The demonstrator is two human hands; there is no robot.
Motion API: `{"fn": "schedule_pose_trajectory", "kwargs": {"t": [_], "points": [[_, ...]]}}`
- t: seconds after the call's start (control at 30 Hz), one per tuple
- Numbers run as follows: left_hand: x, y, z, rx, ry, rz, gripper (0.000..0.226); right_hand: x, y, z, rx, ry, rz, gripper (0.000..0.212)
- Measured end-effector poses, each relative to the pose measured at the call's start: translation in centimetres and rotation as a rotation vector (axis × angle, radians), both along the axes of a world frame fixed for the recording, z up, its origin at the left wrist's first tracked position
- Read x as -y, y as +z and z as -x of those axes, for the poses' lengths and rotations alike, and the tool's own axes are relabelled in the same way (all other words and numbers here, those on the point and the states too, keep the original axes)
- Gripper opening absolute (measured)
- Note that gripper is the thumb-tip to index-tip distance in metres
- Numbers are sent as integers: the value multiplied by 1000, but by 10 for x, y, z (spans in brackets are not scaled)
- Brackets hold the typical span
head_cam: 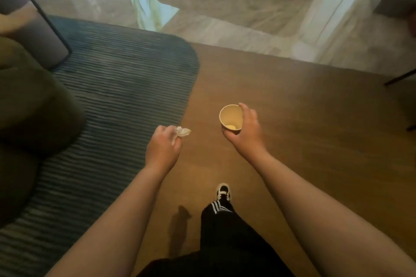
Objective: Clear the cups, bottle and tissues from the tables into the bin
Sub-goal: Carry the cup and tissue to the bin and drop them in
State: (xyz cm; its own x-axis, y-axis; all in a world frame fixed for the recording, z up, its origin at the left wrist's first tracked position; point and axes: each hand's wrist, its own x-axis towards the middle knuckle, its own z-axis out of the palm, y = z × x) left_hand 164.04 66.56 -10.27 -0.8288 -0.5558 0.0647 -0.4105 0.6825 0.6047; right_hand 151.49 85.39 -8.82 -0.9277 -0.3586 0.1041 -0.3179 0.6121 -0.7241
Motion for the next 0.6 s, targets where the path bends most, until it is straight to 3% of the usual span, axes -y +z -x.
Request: {"fn": "schedule_pose_trajectory", "kwargs": {"t": [0.3,0.6], "points": [[92,32,219,19,182,-6,24,103,23,239,11,144,-60,86],[229,-5,401,25,303,-40,27,248,-11,434,10,265,-78,84]]}}
